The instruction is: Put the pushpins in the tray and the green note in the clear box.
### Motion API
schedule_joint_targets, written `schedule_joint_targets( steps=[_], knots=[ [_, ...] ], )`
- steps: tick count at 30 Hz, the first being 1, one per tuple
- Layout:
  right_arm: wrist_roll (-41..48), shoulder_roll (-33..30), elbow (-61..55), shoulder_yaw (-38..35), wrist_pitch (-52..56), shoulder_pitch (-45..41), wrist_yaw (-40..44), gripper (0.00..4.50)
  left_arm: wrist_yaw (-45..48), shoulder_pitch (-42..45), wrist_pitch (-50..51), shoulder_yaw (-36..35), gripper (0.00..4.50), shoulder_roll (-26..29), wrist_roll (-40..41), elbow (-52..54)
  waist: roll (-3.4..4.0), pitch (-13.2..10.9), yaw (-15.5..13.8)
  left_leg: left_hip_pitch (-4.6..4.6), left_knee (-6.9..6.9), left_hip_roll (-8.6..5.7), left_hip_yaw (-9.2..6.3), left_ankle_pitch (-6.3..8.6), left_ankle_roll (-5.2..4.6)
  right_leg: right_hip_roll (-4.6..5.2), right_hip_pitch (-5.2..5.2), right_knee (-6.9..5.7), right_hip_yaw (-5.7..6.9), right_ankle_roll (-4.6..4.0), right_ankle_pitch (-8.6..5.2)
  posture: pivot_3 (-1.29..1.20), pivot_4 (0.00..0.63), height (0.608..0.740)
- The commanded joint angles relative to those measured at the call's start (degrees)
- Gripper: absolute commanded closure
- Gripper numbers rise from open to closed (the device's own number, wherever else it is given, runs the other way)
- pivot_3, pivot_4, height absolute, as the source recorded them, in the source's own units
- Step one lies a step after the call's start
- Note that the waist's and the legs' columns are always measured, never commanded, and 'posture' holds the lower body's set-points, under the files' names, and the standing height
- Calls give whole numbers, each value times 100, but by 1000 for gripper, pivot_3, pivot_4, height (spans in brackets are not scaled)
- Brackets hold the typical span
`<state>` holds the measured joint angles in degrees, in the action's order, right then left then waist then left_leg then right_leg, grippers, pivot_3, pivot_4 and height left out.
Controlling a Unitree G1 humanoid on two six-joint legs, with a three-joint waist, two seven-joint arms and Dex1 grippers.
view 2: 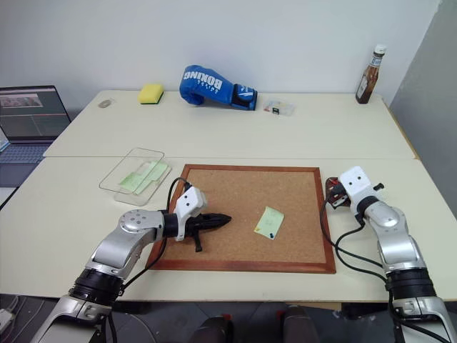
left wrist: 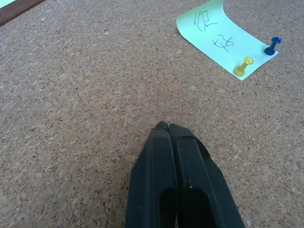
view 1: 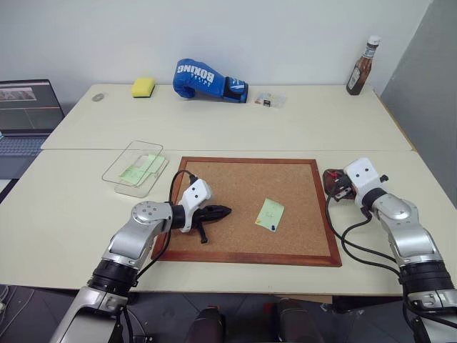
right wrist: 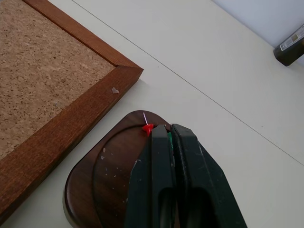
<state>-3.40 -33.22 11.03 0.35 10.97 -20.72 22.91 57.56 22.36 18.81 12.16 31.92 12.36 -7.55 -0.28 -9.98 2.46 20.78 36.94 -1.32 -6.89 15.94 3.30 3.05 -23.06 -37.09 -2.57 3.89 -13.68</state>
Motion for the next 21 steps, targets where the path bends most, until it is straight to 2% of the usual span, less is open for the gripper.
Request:
schedule_joint_targets(
  steps=[1,2,8,9,11,19,21],
  knots=[
    [-35,-19,-60,-91,-152,-54,-14,4034,48,-166,193,282,4500,75,-310,-287,0,0,0,0,0,0,0,0,0,0,0,0,0,0,0,0,150,740],
    [-38,-22,-41,-93,-163,-62,-9,3932,51,-163,197,284,4500,72,-311,-285,0,0,0,0,0,0,0,0,0,0,0,0,0,0,0,0,150,740],
    [-36,-46,13,-137,-192,-33,-26,2661,79,-178,245,273,4500,68,-290,-227,0,0,0,0,0,0,0,0,0,0,0,1,0,0,0,0,150,740],
    [-39,-47,15,-140,-197,-24,-31,2327,85,-185,254,273,4500,71,-284,-209,0,0,0,0,0,0,0,0,0,0,0,1,0,0,0,0,150,740],
    [-42,-47,13,-142,-207,-5,-36,2067,95,-200,268,275,4500,76,-275,-177,0,0,0,0,0,0,0,0,0,0,0,1,0,0,0,0,150,740],
    [29,-85,-131,-204,-175,49,30,532,92,-207,293,265,4500,81,-274,-148,0,0,-1,1,-1,0,0,0,0,0,0,2,0,0,0,0,150,740],
    [316,-69,-373,-302,-69,125,280,532,89,-214,295,258,4500,87,-272,-139,0,0,-1,1,-1,0,0,0,0,0,0,3,0,0,0,0,150,740]
  ],
)
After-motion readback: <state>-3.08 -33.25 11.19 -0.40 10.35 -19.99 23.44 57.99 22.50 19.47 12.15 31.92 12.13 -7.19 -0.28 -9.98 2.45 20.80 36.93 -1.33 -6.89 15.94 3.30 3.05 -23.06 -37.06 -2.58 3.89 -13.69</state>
